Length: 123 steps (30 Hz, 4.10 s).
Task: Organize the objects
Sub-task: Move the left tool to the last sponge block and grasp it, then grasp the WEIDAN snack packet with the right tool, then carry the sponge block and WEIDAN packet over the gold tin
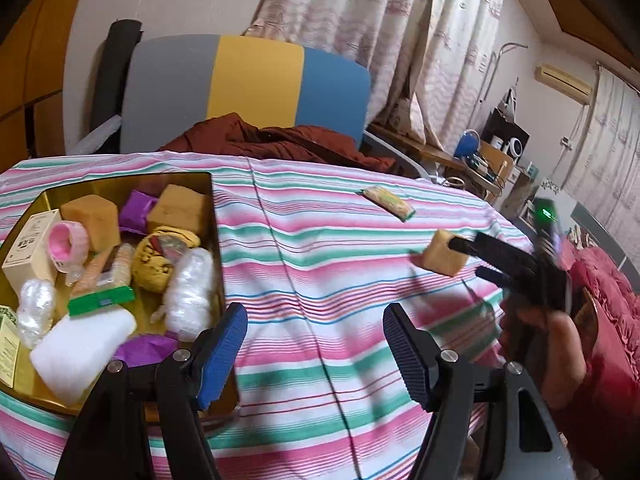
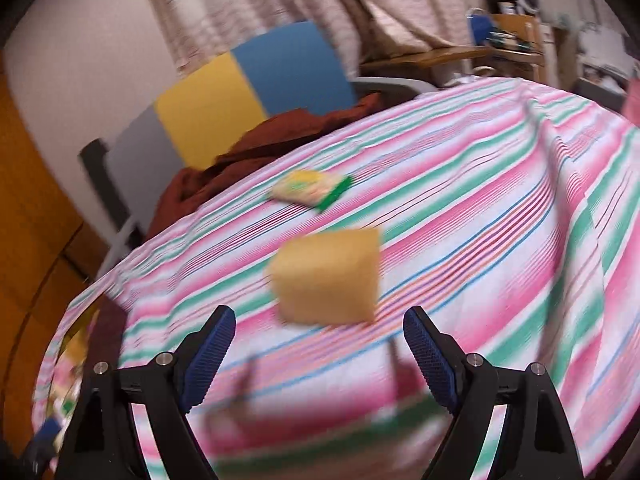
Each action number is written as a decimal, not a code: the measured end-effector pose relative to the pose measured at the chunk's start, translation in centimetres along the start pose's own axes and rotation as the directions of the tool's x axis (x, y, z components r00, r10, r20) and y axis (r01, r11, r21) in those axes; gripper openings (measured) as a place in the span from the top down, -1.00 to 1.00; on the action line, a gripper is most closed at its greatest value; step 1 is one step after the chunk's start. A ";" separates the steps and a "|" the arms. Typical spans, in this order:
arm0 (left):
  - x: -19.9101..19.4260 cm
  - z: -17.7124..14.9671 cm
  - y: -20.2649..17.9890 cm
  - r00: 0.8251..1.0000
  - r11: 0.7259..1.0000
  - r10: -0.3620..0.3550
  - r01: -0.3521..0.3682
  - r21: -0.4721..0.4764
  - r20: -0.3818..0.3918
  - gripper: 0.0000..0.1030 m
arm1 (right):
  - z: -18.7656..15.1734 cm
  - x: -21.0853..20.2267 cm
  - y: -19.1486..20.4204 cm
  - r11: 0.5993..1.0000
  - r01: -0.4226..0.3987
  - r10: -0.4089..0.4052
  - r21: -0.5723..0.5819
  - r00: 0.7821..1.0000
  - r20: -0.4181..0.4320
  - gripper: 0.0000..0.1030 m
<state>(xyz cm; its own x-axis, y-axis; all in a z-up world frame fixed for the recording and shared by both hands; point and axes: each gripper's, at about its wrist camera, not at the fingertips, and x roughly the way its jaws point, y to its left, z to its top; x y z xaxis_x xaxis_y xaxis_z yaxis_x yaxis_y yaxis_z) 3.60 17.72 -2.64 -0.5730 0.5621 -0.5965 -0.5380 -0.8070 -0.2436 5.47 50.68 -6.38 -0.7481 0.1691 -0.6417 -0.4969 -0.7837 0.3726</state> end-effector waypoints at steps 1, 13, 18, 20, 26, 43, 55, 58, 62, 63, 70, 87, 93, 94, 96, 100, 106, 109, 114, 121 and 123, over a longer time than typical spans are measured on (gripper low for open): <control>0.0 -0.1 -0.1 1.000 1.000 -0.001 0.001 0.004 -0.001 -0.39 | 0.5 0.7 -0.1 1.000 0.019 -0.019 0.013 1.000 -0.007 -0.69; 1.2 0.6 -1.5 0.999 0.999 -0.033 0.033 -0.007 -0.018 -0.39 | 2.2 -2.4 3.0 0.963 -0.259 0.267 -0.068 0.954 0.134 -0.73; 4.3 1.9 -2.8 0.995 0.996 -0.078 0.076 -0.041 -0.056 -0.44 | 2.5 -1.2 -0.4 0.997 -0.059 0.066 -0.058 0.989 0.133 -0.74; 6.2 2.9 -3.7 0.992 0.995 -0.094 0.091 -0.039 -0.082 -0.48 | 2.6 -1.0 -1.3 0.998 0.010 -0.001 -0.066 0.991 0.135 -0.75; 11.4 5.4 -5.3 0.981 0.993 -0.114 0.105 -0.060 -0.159 -0.53 | 2.2 0.5 -3.3 0.998 0.051 -0.047 -0.038 0.994 0.101 -0.75; 24.9 11.1 -13.0 0.973 0.999 -0.011 0.019 0.030 -0.230 -0.56 | 0.4 0.4 -6.6 0.988 -0.016 -0.004 0.151 0.991 0.131 -0.80; 25.3 10.4 -11.8 0.990 0.983 0.041 -0.015 0.185 -0.133 -0.05 | 0.4 0.9 -6.4 0.991 -0.004 -0.014 0.137 0.991 0.130 -0.82; 23.8 10.2 -10.7 0.995 0.979 0.060 -0.042 0.199 -0.084 -0.05 | 0.5 0.9 -6.4 0.991 -0.003 -0.015 0.135 0.992 0.129 -0.82; 22.3 9.7 -9.2 0.994 0.963 0.105 -0.091 0.252 -0.043 -0.05 | 0.6 1.0 -6.4 0.991 0.003 -0.019 0.132 0.992 0.124 -0.82; 22.2 9.4 -8.6 0.992 0.961 0.116 -0.099 0.259 -0.050 -0.05 | 0.6 1.0 -6.4 0.991 0.005 -0.021 0.130 0.992 0.123 -0.82; 21.5 8.5 -6.2 0.994 0.977 0.081 -0.066 0.203 -0.070 -0.05 | 2.0 1.5 -4.6 0.998 0.027 -0.029 0.052 0.999 0.032 -0.83; 22.5 8.3 -4.8 0.995 0.992 0.003 0.010 0.125 -0.103 -0.05 | 12.7 15.5 2.8 0.913 -0.052 0.015 -0.405 0.995 -0.095 -0.78; 22.8 8.3 -4.7 0.994 0.993 0.001 0.012 0.119 -0.110 -0.05 | 11.6 18.3 4.2 0.876 -0.066 -0.024 -0.477 0.983 -0.181 -0.29; 22.8 8.3 -4.8 0.994 0.993 0.000 0.013 0.118 -0.110 -0.05 | 11.5 18.2 4.3 0.872 -0.064 -0.025 -0.485 0.984 -0.175 -0.24; 22.8 8.3 -4.7 0.994 0.993 0.000 0.013 0.118 -0.110 -0.05 | 11.3 17.9 4.3 0.868 -0.054 -0.029 -0.493 0.987 -0.159 0.01; 22.8 8.3 -4.8 0.994 0.993 0.002 0.011 0.120 -0.111 -0.05 | 10.6 16.9 4.1 0.873 -0.036 -0.038 -0.487 0.989 -0.141 0.08; 22.6 8.3 -4.9 0.994 0.992 0.010 0.003 0.128 -0.104 -0.05 | 8.5 14.0 4.3 0.892 -0.005 -0.052 -0.452 0.992 -0.112 0.09; 21.9 8.3 -5.0 0.997 0.990 0.018 -0.007 0.142 -0.074 -0.05 | 7.1 11.5 4.1 0.912 0.024 -0.056 -0.409 0.996 -0.067 0.09; 20.0 8.0 -5.0 1.000 0.989 0.022 -0.019 0.149 -0.021 -0.05 | 5.1 8.7 3.2 0.945 0.047 -0.061 -0.324 0.998 -0.034 0.09; 16.2 6.0 -6.6 0.999 0.976 0.000 -0.009 0.217 0.043 -0.05 | 3.2 6.0 4.6 0.929 0.056 -0.049 -0.365 0.998 0.027 0.09; 15.0 5.3 -7.2 0.998 0.971 -0.008 -0.007 0.237 0.061 -0.05 | 2.5 5.4 4.8 0.928 0.046 -0.040 -0.371 0.999 0.023 0.09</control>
<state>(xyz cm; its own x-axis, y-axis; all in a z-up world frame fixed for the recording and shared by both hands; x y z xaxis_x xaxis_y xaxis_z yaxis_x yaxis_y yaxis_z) -4.36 32.95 -5.79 -0.6057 0.5783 -0.5465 -0.6652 -0.7449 -0.0509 -2.08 49.34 -6.35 -0.7375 0.2141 -0.6405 -0.3319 -0.9409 0.0677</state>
